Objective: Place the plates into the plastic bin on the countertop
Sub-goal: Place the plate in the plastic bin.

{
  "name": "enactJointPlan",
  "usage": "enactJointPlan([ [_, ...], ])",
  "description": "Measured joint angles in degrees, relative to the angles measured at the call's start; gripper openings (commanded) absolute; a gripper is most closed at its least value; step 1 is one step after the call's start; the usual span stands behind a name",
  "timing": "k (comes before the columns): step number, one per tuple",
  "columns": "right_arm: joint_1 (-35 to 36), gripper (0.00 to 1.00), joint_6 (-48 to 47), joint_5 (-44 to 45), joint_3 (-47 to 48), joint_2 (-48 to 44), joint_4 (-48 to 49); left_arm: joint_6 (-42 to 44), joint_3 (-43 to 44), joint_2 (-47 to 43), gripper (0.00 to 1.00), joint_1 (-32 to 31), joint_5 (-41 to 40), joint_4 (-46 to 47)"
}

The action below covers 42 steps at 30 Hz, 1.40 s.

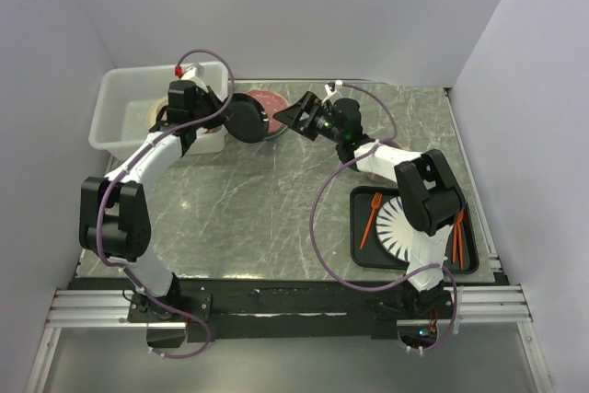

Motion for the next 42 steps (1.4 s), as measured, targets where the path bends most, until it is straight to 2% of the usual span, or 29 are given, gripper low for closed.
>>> enactJointPlan([
  [10, 0.04, 1.0, -0.2, 0.04, -0.87, -0.55, 0.11, -3.61, -1.27, -0.04, 0.01, 8.81, 2.64, 3.98],
  [18, -0.09, 1.0, -0.37, -0.22, -1.22, -0.55, -0.13, -11.04, -5.84, 0.26, 0.01, 17.73, 7.41, 11.13],
  [26, -0.39, 1.0, -1.05, -0.59, -1.29, -0.55, -0.74, -14.29, -8.26, 0.83, 0.01, 19.8, 7.37, 15.34],
  [42, -0.46, 1.0, -1.97, -1.29, -1.18, 0.15, -3.23, -14.62, -8.61, 4.48, 0.01, 23.15, -1.44, 12.76],
])
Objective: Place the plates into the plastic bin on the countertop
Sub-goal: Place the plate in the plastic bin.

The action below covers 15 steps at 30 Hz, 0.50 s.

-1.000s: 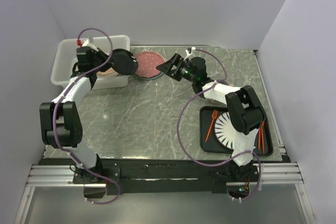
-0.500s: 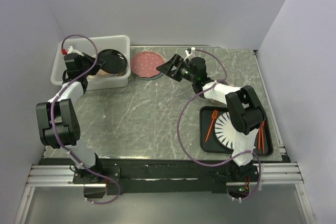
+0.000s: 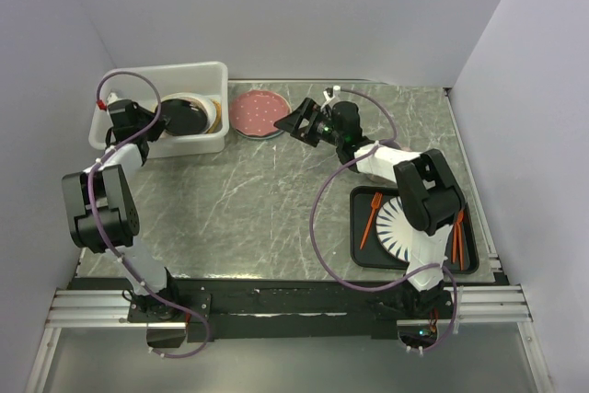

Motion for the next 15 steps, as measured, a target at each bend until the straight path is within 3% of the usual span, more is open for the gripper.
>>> enactJointPlan([
  [10, -0.37, 1.0, -0.17, -0.42, 0.61, 2.16, -0.28, -1.09, 0.02, 0.85, 0.01, 0.57, -3.15, 0.02],
  [12, -0.48, 1.0, -0.17, -0.52, 0.68, 2.89, -0.33, -1.18, 0.35, 1.14, 0.13, 0.66, -3.54, -0.02],
  [14, -0.61, 1.0, -0.17, -0.57, 0.68, 3.48, -0.5, -1.31, 1.18, 2.08, 0.37, 0.68, -3.54, 0.02],
  [15, -0.66, 1.0, -0.17, -0.61, 0.68, 3.63, -0.96, -1.64, 1.79, 2.89, 0.41, 0.68, -3.5, 0.31],
])
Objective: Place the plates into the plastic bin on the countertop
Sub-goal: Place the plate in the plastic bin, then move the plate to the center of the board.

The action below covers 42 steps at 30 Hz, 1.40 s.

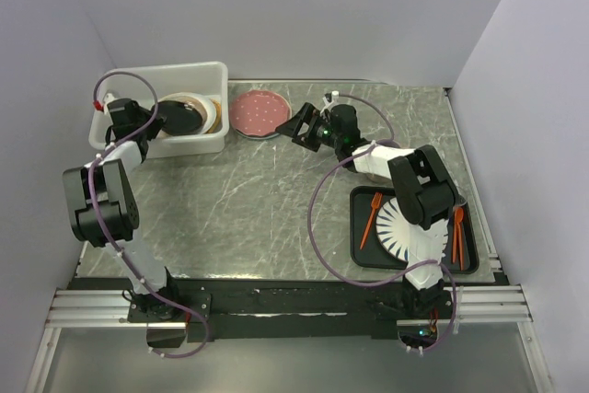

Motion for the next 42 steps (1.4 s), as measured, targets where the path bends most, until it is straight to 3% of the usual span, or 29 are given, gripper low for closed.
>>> enactJointPlan([
  [2, -0.04, 1.0, 0.0, -0.09, 0.02, 0.02, -0.22, -0.13, 0.94, 1.03, 0.53, 0.02, 0.28, 1.14],
  [4, -0.09, 1.0, -0.09, -0.24, 0.26, 0.04, -0.24, -0.46, 1.09, 1.33, 0.57, 0.04, 0.74, 1.86],
  [14, -0.11, 1.0, -0.72, -0.46, 0.74, 0.07, -0.52, -0.68, 1.07, 0.13, 0.99, -0.07, 0.85, 3.65],
  [31, -0.11, 1.0, -3.69, 0.68, 5.6, 0.85, -5.99, 0.87, -1.09, -6.64, 0.99, 0.09, -3.76, -1.75],
  [42, -0.11, 0.9, -5.35, 3.96, 21.31, 11.3, -14.95, 2.08, -3.96, -11.61, 0.99, -0.11, -2.95, -1.55],
])
